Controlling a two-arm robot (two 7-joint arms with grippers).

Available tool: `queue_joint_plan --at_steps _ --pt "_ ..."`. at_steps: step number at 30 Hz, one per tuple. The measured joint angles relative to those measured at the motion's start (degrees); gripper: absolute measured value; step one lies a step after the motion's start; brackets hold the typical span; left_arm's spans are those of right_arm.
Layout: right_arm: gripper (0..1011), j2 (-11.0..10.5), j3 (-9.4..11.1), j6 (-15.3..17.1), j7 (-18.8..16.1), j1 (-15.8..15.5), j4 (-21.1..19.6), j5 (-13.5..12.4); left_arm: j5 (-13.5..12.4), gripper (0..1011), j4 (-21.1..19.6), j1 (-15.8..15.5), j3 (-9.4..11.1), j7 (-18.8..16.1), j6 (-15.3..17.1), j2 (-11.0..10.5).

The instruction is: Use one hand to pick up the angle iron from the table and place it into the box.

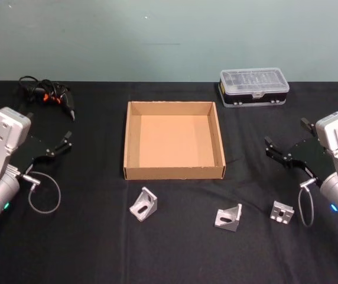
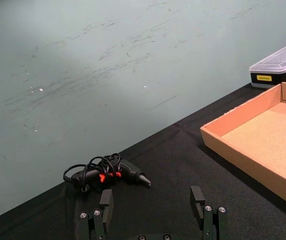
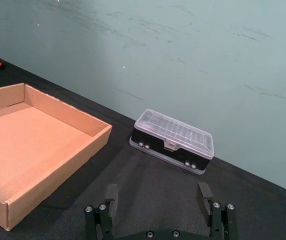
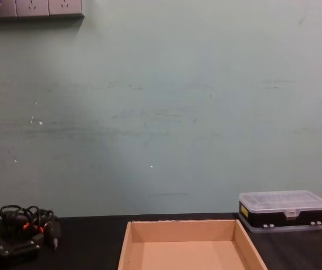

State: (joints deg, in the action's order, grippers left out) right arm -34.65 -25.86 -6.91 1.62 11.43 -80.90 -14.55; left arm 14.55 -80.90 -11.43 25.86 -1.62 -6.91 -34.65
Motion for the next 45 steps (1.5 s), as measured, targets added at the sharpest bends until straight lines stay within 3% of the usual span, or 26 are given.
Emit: queue_joint_plan --at_steps 45 --pt "1004 0.2 0.4 0.0 0.0 -0.3 -0.3 0.0 0.0 1011 0.0 0.0 0.0 0.0 0.0 0.0"
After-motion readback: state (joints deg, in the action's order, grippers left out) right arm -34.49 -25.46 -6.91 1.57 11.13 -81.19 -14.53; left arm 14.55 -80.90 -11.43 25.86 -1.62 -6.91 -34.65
